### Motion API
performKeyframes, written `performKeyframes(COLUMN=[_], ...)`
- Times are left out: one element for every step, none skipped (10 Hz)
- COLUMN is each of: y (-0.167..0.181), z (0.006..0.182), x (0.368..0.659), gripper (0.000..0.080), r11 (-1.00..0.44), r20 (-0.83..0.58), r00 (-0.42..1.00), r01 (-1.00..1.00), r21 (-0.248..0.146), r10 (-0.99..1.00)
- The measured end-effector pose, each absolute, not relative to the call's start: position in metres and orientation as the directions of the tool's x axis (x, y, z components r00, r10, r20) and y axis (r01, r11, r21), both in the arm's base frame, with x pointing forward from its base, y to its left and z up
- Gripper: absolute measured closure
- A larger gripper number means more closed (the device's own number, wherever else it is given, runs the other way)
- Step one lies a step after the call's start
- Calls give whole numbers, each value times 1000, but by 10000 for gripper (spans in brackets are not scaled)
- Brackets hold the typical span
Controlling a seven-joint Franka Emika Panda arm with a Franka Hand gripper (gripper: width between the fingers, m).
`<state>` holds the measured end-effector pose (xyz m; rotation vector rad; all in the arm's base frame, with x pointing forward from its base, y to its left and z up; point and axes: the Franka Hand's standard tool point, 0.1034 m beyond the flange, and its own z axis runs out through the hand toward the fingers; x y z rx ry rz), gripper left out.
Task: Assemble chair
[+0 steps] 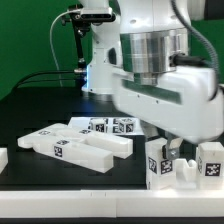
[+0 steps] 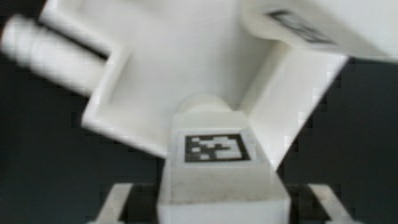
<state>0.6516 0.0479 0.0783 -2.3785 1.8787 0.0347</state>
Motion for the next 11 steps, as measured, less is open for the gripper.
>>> performKeyframes(y=[47, 48, 49, 47, 45, 44, 45, 45, 44, 44, 43], z=[78, 78, 78, 78, 77, 77, 77, 77, 77, 77, 77], x=[652, 652, 652, 651, 651, 652, 652, 652, 652, 652, 653], gripper=[514, 514, 514, 354, 228, 166, 166, 155, 155, 151, 151], r11=[-143, -124, -128, -256, -398, -579, -720, -730, -782, -817, -879], r20=[-97, -100, -102, -90, -79, -38, -16, -15, -5, 2, 24], r00=[150, 131, 134, 262, 405, 586, 726, 736, 788, 823, 882], r01=[-987, -990, -989, -964, -913, -808, -685, -674, -612, -565, -465], r21=[-69, -67, -68, -76, -89, -111, -114, -115, -114, -114, -101], r10=[-984, -986, -986, -961, -911, -810, -688, -677, -616, -569, -470])
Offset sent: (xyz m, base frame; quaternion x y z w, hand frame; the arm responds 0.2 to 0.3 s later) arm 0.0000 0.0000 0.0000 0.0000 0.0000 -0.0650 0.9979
